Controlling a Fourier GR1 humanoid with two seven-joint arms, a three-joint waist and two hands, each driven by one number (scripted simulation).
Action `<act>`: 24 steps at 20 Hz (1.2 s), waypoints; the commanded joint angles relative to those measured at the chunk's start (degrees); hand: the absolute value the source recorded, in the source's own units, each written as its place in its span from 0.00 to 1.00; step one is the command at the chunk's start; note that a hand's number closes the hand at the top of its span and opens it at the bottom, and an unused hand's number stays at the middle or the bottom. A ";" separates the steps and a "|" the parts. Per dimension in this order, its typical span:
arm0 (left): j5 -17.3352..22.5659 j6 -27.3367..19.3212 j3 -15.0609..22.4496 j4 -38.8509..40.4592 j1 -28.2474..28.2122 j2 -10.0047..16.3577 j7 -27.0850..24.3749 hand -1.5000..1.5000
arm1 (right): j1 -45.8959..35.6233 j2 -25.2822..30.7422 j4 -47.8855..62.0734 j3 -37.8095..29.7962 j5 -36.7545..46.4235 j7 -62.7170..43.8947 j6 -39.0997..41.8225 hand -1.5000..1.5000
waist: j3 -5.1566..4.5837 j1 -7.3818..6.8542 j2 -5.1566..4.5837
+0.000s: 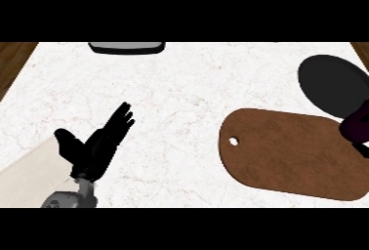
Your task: Pick the eggplant from the cutting board and place it in the pan
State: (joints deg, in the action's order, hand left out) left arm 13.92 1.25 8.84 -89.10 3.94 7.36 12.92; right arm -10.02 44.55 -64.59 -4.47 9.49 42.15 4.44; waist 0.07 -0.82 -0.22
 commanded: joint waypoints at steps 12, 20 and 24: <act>-0.18 0.65 1.02 -1.78 1.30 -1.38 2.07 0.50 | -28.69 -6.55 42.84 -8.16 5.64 10.36 -15.55 1.00 | 0.24 -2.94 -0.97; -0.61 1.89 0.84 0.63 2.35 -1.61 -0.68 0.50 | -36.16 -5.03 50.21 -9.68 6.46 10.60 -16.97 1.00 | 0.37 -4.75 -2.06; -0.86 1.99 2.02 0.40 4.35 -2.10 1.30 0.50 | -35.36 -5.31 54.61 -2.90 14.45 3.61 -21.48 0.00 | 0.26 -5.72 -2.57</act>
State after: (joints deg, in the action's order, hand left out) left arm 13.02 2.96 10.37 -88.92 7.19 5.59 13.54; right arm -44.94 39.09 -13.88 -11.59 18.64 49.71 -14.05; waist 0.38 -5.70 -2.33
